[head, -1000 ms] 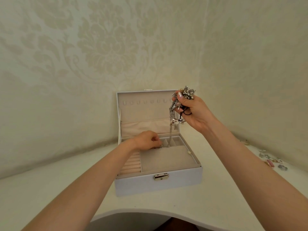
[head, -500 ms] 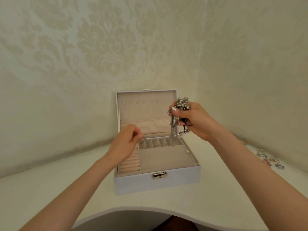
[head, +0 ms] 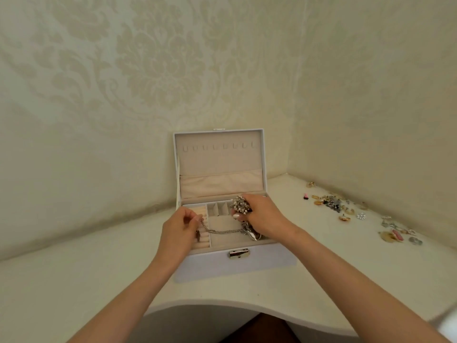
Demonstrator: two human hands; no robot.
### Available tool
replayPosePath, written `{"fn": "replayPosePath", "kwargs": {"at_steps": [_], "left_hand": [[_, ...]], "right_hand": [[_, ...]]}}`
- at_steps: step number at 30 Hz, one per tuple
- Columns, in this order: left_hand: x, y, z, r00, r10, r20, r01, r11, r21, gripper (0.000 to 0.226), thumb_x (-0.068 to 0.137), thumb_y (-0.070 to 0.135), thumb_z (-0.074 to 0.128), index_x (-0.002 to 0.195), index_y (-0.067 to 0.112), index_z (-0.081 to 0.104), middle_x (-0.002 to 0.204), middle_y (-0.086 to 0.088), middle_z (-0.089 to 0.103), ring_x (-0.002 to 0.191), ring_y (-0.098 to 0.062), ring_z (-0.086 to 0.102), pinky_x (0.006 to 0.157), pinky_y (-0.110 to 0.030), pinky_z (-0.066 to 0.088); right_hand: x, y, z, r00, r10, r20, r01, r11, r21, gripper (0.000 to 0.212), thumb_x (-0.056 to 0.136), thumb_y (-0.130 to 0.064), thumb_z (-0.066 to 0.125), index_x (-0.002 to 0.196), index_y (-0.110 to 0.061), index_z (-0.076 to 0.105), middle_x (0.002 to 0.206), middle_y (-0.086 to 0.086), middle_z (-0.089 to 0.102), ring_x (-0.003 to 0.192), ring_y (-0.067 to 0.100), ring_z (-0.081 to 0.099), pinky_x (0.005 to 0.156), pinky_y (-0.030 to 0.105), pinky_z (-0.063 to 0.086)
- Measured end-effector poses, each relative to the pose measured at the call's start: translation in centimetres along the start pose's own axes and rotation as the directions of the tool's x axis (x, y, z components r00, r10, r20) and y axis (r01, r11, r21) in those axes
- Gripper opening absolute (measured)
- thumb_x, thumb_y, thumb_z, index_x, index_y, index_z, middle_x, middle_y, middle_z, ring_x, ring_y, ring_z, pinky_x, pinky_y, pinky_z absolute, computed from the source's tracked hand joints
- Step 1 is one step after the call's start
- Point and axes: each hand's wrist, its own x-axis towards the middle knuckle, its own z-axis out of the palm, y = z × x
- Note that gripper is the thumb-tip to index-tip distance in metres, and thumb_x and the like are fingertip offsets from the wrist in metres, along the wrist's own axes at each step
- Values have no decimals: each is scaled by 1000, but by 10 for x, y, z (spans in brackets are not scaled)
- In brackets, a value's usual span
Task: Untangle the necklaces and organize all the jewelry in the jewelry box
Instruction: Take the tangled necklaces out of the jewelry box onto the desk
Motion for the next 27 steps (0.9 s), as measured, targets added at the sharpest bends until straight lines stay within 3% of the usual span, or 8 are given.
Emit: {"fn": "replayPosePath", "kwargs": {"at_steps": [2, 5, 7, 10, 13, 17, 23, 27], "left_hand": [[2, 1, 8, 1000, -10, -24, 10, 1000, 10, 12, 92, 9, 55, 82, 1, 57, 73, -7, 62, 55, -3, 58, 57, -11, 39], [14, 0, 33, 999, -17, -46, 18, 999, 28, 14, 92, 14, 55, 79, 8, 54, 78, -12, 62, 70, -27, 60, 68, -33, 43], [24, 4, 51, 999, -15, -49, 17, 999, 41, 17, 92, 15, 55, 76, 12, 51, 80, -14, 62, 73, -30, 59, 70, -37, 43], [38, 11, 76, 999, -9, -44, 10, 999, 31, 21, 93, 14, 53, 74, 16, 46, 81, -15, 61, 74, -34, 60, 73, -43, 47], [49, 16, 95, 999, -13, -40, 13, 1000, 12, 23, 94, 13, 51, 73, 16, 43, 82, -16, 60, 76, -33, 59, 71, -40, 45], [59, 22, 111, 998, -5, -61, 8, 999, 50, 15, 96, 11, 47, 81, 10, 47, 89, -11, 56, 79, -21, 50, 68, -27, 34], [74, 18, 119, 997, -16, -74, 22, 996, 81, 14, 96, 11, 45, 82, 10, 46, 92, -10, 55, 81, -22, 51, 69, -27, 33], [78, 13, 121, 999, 19, -49, -14, 995, 99, 15, 96, 11, 46, 80, 11, 44, 91, -11, 56, 82, -26, 56, 68, -31, 38]], "right_hand": [[3, 6, 5, 999, -35, -16, 33, 996, -88, 8, 88, -4, 59, 88, -11, 57, 88, 5, 60, 85, 17, 52, 65, 20, 37], [10, 17, 3, 994, -83, -76, 69, 983, -172, 21, 84, 9, 49, 81, -12, 48, 81, 4, 52, 80, 18, 48, 53, 16, 30], [18, 27, -3, 989, -78, -123, 54, 981, -186, 28, 79, 16, 44, 81, -11, 48, 82, 5, 51, 80, 18, 46, 56, 25, 25], [33, 46, -16, 982, -38, -185, -2, 978, -211, 32, 77, 18, 43, 92, -5, 59, 89, 7, 56, 84, 17, 47, 62, 21, 25], [45, 63, -27, 974, -5, -227, -43, 978, -205, 27, 79, 17, 43, 94, 1, 59, 90, 11, 59, 83, 21, 49, 61, 23, 25], [57, 76, -35, 967, -28, -255, -27, 978, -207, 30, 77, 18, 41, 84, -10, 52, 85, 6, 52, 80, 22, 48, 60, 25, 24], [75, 84, -37, 969, -21, -245, -34, 975, -218, 35, 77, 19, 39, 99, -2, 58, 96, 7, 54, 86, 19, 47, 67, 25, 30], [80, 86, -39, 972, -33, -233, -29, 965, -259, 31, 78, 16, 39, 93, -5, 56, 91, 4, 51, 85, 22, 48, 65, 25, 29]]}}
